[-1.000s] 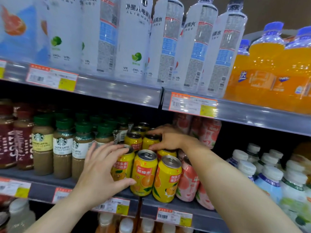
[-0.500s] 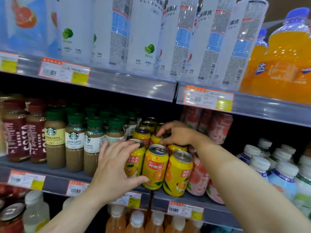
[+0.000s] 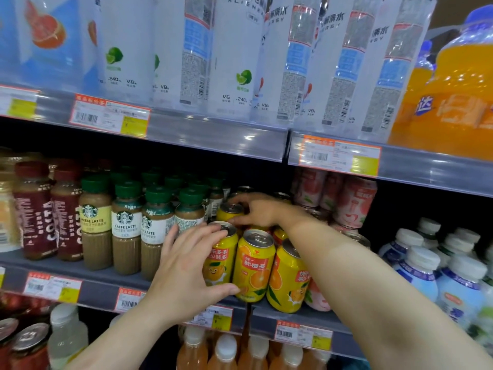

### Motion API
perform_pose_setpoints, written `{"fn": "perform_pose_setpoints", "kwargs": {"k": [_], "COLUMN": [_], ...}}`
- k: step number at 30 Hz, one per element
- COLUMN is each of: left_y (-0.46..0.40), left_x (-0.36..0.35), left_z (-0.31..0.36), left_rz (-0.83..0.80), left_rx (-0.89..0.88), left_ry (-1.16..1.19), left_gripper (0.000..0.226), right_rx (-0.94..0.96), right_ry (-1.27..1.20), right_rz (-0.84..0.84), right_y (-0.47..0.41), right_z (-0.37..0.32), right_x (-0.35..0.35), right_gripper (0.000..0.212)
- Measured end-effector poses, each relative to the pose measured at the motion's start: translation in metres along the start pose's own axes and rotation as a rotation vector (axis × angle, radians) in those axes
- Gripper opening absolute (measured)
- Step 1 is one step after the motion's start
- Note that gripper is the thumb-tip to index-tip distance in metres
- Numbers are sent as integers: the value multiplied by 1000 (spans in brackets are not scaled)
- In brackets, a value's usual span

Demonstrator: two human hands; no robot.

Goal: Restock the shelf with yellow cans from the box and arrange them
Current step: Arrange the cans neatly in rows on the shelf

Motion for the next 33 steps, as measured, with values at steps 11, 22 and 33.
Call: {"fn": "perform_pose_setpoints", "kwargs": {"k": [11,22,33], "left_y": [0,0,6], "left_x": [0,-1,-17], "left_z": [0,2,29], "left_rz": [-14,-13,-104], "left_rx": [2,9,-52], "left_ry": [-9,-35,-164], "left_gripper": [93,94,89], "right_rx": [-53,-84,-255], "right_ry": [-29,-30,-114], "right_rz": [-46,-25,40], "right_y": [28,55,119], "right_z": [21,22,65], "right_x": [14,18,30], "right_gripper": [78,65,27]}}
Point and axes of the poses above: each hand's wrist, its own y-axis away from the middle knuckle, its own x-axis out of the back of the hand, z = x × y, the point moved 10 cm from there along -y, towards the middle knuckle, and after that the axes turned 2 degrees about y, right-handed, at the moved point
